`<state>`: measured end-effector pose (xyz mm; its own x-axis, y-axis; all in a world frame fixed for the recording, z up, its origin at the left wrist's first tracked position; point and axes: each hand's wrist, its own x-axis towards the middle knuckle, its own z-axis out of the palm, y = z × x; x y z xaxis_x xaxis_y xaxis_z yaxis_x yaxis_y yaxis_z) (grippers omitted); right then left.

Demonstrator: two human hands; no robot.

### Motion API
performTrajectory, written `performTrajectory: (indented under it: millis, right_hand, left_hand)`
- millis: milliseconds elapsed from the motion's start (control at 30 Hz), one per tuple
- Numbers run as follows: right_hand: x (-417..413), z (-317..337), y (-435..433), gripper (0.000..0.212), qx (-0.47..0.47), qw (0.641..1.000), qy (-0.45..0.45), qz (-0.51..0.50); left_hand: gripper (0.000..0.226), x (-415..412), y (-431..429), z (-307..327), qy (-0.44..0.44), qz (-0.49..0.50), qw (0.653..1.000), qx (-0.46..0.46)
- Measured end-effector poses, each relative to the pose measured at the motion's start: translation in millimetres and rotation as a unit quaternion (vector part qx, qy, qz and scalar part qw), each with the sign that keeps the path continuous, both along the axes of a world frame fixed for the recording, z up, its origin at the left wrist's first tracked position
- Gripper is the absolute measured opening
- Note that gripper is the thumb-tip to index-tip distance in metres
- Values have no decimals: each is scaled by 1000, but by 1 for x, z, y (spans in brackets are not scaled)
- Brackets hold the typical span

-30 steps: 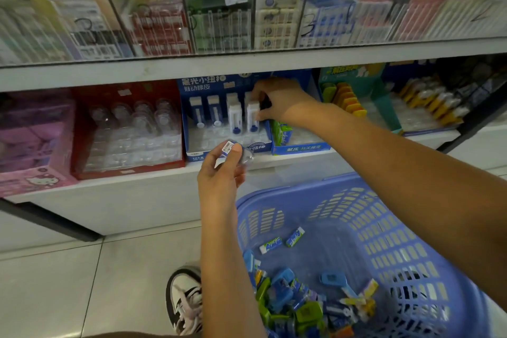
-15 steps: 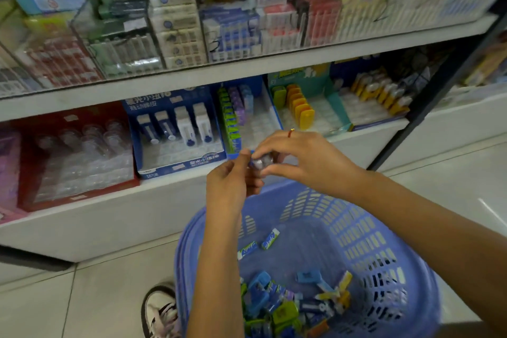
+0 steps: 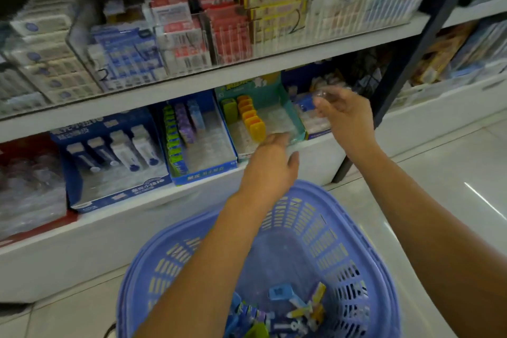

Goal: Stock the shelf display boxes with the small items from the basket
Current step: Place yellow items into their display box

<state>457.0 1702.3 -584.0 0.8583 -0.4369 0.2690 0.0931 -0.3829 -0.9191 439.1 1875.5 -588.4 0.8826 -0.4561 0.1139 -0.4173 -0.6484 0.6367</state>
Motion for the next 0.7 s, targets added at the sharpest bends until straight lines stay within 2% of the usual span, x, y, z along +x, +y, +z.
performTrajectory:
  millis: [100,167,233,333,400,533,700]
  right_hand:
    - [24,-6,-22,25,-100,994,13,-30]
    - [44,-6,-30,25,-180,984,1,-10]
    - [68,-4,-35,24,-253,967,20,12]
    - [96,-2,-42,29,-362,924,114,36]
    - [105,-1,-46,29,-377,916,131,46]
    - [109,3,-52,26,-353,920,151,81]
    - [118,9,-57,27,-426,881,171,112]
  left_hand:
    - [61,10,-10,-14,9,-28,990,135]
    - [63,15,-9,-21,6,-27,982,186]
    - [62,17,-8,-25,-13,-29,980,199]
    - [60,20,-6,-29,-19,-29,981,190]
    - [59,21,-5,-30,-16,-30,982,187]
    - [56,25,-3,-30,-7,-32,984,178]
    - [56,26,-3,-31,-8,-29,984,176]
